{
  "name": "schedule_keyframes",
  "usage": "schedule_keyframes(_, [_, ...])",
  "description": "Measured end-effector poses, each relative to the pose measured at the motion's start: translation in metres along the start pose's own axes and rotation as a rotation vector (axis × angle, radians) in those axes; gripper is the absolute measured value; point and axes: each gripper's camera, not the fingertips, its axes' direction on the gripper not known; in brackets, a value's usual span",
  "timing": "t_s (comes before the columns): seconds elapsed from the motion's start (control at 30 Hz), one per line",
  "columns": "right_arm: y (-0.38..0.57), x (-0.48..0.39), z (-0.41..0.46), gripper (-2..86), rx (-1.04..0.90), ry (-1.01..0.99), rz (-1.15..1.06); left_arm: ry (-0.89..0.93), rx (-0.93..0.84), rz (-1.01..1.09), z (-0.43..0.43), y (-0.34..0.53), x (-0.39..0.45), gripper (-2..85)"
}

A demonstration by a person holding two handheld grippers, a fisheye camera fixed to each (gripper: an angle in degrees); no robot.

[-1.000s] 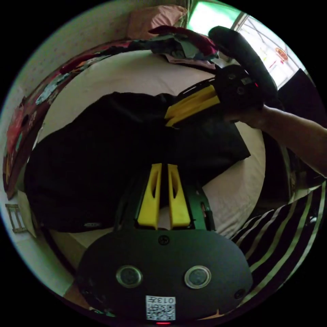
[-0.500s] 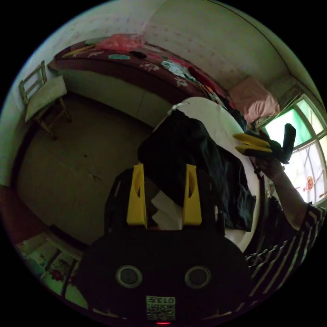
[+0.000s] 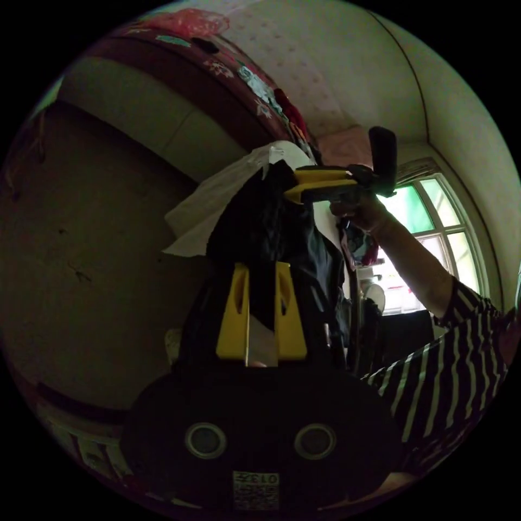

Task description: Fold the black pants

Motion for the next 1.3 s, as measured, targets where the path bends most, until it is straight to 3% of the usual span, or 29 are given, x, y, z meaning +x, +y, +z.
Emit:
schedule_keyframes(0.27, [0.063, -0.083, -0.058, 4.0, 0.193, 0.298, -0.280, -0.284, 0.085, 0.247, -0.005, 0.050, 0.124, 3.2])
schedule_keyframes(0.4, [0.148, -0.129, -0.108, 3.9, 0.364, 0.444, -0.341, -0.330, 0.136, 0.419, 0.006, 0.084, 0.209, 2.7])
schedule_keyframes(0.57, [0.276, -0.182, -0.148, 3.9, 0.443, 0.619, -0.297, -0.510, 0.072, 0.846, 0.074, 0.150, 0.362, 2.4])
schedule_keyframes(0.67, [0.359, -0.207, -0.149, 4.0, 0.415, 0.717, -0.200, -0.565, 0.008, 1.078, 0.143, 0.192, 0.431, 2.4])
schedule_keyframes(0.83, [0.490, -0.239, -0.109, 4.4, 0.273, 0.842, 0.033, -0.538, -0.119, 1.283, 0.261, 0.255, 0.502, 2.6])
schedule_keyframes(0.97, [0.560, -0.248, -0.069, 5.3, 0.172, 0.848, 0.184, -0.621, -0.242, 1.502, 0.356, 0.314, 0.538, 3.3])
schedule_keyframes(1.1, [0.631, -0.239, -0.030, 6.5, -0.024, 0.697, 0.381, -0.698, -0.399, 1.587, 0.417, 0.346, 0.555, 5.1])
schedule_keyframes(1.3, [0.740, -0.249, -0.065, 7.5, 0.185, 0.607, 0.755, -0.572, -0.485, 1.625, 0.443, 0.370, 0.610, 8.0])
